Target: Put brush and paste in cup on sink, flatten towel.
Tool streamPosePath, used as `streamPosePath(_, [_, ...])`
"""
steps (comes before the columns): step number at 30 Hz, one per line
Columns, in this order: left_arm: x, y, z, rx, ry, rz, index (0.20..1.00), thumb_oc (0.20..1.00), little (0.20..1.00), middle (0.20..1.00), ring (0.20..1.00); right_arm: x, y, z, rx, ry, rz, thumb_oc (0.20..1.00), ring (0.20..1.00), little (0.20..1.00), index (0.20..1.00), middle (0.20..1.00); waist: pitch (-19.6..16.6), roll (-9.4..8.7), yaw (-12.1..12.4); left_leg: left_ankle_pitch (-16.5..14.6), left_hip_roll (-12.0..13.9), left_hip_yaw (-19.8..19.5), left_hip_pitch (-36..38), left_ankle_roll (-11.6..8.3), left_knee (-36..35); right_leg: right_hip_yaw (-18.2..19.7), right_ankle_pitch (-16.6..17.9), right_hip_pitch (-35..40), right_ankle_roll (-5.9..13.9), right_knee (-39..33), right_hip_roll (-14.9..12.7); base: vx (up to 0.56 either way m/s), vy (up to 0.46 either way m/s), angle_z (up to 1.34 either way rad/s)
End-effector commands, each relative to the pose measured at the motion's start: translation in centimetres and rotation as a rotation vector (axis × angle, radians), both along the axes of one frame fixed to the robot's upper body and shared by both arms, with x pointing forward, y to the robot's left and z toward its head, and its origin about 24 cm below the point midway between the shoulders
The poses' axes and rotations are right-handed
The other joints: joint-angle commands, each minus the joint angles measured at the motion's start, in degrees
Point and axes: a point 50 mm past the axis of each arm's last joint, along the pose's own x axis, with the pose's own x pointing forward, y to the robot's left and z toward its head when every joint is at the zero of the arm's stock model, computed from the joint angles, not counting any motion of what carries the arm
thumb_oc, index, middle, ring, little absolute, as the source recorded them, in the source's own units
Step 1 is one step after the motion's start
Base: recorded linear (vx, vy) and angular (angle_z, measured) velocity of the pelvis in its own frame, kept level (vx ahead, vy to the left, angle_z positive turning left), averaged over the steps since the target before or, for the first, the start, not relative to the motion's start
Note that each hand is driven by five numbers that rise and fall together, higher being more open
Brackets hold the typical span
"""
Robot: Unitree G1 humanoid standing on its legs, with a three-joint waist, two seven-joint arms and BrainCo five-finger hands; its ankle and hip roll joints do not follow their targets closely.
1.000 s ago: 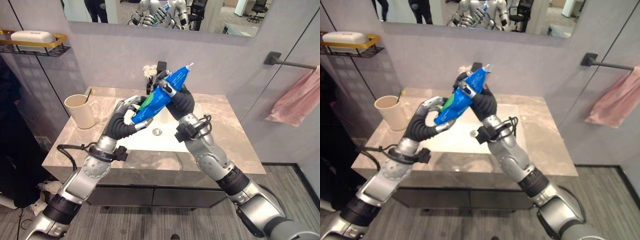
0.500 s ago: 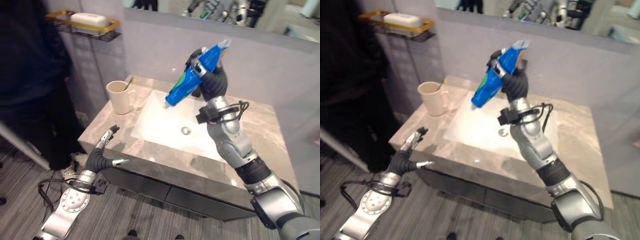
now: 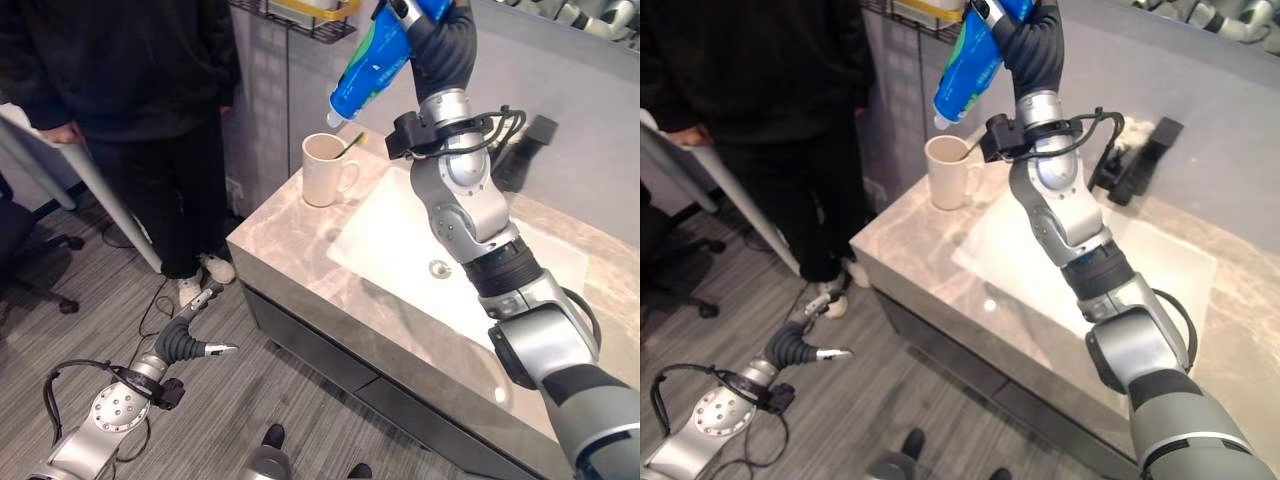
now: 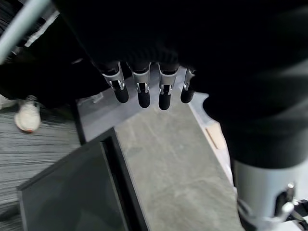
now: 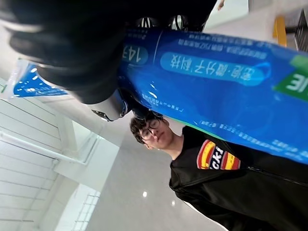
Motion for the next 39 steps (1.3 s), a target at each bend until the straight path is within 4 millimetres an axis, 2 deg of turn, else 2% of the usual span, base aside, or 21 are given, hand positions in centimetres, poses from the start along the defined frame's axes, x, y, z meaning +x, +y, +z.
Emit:
streamPosePath(1, [0.5,-0.2,1.2,0.038,-0.033,-0.078,1.000,1.000,1.000,1.000,1.000,-1.7,-0.2,4.2,0.015,-0.182,-0.010,0.200,0.200,0.200,0.200,0.200,-1.86,-2.73,-0.73,2.84,-2.28,1.61,-3.93,0.53,-0.88,0.65,0.60,4.55,4.70,1.56,-4.44,0.00,0.025,0.22])
streamPosePath(12, [0.4,-0.4,0.7,0.000,-0.009,-0.079,1.000,1.000,1.000,1.000,1.000,0.1,-1.2,4.4,-0.028,-0.136,-0.150,0.200,0.200,0.200,0.200,0.200,-1.16,-2.94,1.15,2.96,-4.07,-0.16,-6.47,0.86,-0.88,-0.97,2.41,4.02,5.68,0.82,-5.80,0.01,0.036,0.09])
streamPosePath(21, [0.6,-0.8,0.8,-0.010,-0.013,-0.105,1.000,1.000,1.000,1.000,1.000,0.7,-1.9,5.1,-0.075,-0.149,-0.266,0.200,0.200,0.200,0.200,0.200,-0.56,-2.73,1.94,3.01,-5.16,-1.04,-7.78,1.14,-0.88,-1.66,3.43,3.46,6.16,0.90,-6.54,0.01,0.017,0.03])
streamPosePath(35, [1.0,-1.0,0.5,-0.016,-0.014,-0.104,1.000,1.000,1.000,1.000,1.000,0.5,-1.6,5.4,-0.124,-0.185,-0.306,0.200,0.200,0.200,0.200,0.200,0.48,-2.95,2.46,2.37,-6.52,-1.29,-8.77,1.65,-0.88,-1.94,5.29,3.26,6.98,0.94,-7.42,0.02,0.012,0.05])
streamPosePath(39, [1.1,-1.0,-0.4,-0.004,0.009,-0.098,1.000,1.000,1.000,1.000,1.000,0.2,-1.4,5.4,-0.133,-0.211,-0.323,0.200,0.200,0.200,0.200,0.200,0.76,-3.03,2.40,2.43,-6.54,-1.14,-9.20,1.66,-0.88,-1.75,5.72,3.01,7.10,0.77,-7.53,0.00,0.000,0.00])
